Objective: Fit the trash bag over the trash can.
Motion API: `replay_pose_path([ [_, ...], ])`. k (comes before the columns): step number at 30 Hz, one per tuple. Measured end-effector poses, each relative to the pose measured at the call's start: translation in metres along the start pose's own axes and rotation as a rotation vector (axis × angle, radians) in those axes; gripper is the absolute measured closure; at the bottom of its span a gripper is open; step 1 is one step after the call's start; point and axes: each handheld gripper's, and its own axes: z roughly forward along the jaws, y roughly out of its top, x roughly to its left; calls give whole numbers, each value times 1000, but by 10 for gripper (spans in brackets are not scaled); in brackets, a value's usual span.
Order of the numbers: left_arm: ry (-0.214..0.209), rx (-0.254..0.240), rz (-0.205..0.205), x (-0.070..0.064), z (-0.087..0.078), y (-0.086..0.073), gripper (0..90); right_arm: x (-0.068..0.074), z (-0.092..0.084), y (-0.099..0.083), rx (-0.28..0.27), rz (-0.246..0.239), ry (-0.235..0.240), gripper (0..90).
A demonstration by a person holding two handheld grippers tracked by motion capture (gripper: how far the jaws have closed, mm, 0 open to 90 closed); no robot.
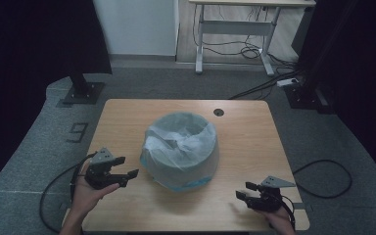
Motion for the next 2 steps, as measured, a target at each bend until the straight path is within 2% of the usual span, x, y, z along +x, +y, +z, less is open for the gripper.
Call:
replay_pose_path([
  [2,2,-2,-4,1,1,-2,271,0,0,0,-2,2,1,338],
])
